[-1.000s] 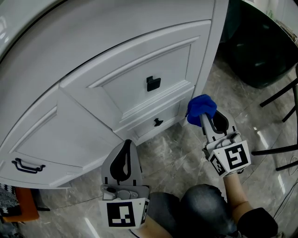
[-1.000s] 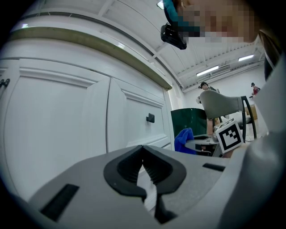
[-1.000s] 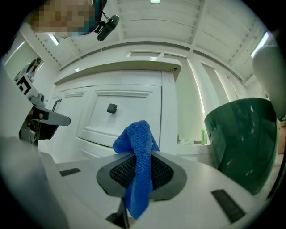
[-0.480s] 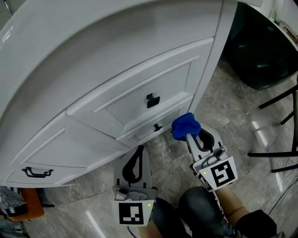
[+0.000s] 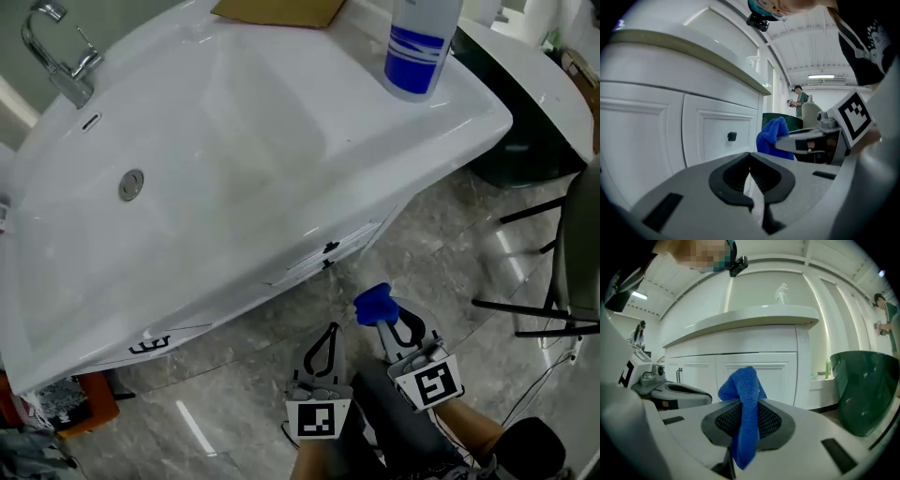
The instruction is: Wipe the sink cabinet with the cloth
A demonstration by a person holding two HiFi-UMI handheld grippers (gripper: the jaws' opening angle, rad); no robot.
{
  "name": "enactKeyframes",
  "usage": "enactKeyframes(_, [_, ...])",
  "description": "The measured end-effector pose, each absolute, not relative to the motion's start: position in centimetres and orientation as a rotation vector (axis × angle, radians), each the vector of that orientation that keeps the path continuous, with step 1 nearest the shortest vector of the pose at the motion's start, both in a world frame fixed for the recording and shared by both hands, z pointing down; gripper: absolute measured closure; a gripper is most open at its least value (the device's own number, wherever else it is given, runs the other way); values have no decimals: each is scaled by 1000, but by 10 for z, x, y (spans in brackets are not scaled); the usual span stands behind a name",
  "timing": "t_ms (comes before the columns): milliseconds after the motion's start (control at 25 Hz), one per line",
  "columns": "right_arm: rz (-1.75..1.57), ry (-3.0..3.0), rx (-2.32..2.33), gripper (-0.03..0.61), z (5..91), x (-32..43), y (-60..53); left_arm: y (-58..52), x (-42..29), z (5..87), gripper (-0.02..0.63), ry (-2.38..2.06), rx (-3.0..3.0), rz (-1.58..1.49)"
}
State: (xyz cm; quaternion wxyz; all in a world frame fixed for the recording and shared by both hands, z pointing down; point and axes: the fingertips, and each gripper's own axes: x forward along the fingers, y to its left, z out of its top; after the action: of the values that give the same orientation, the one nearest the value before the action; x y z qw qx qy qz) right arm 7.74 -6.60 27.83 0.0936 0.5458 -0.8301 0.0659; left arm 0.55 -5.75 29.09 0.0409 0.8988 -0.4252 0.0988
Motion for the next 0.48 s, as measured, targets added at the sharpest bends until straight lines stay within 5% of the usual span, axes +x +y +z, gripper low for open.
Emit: enactKeyframes(480, [390,-2273,1564,520,72,85,-2,-5,-84,68,609,-1435,2468,328])
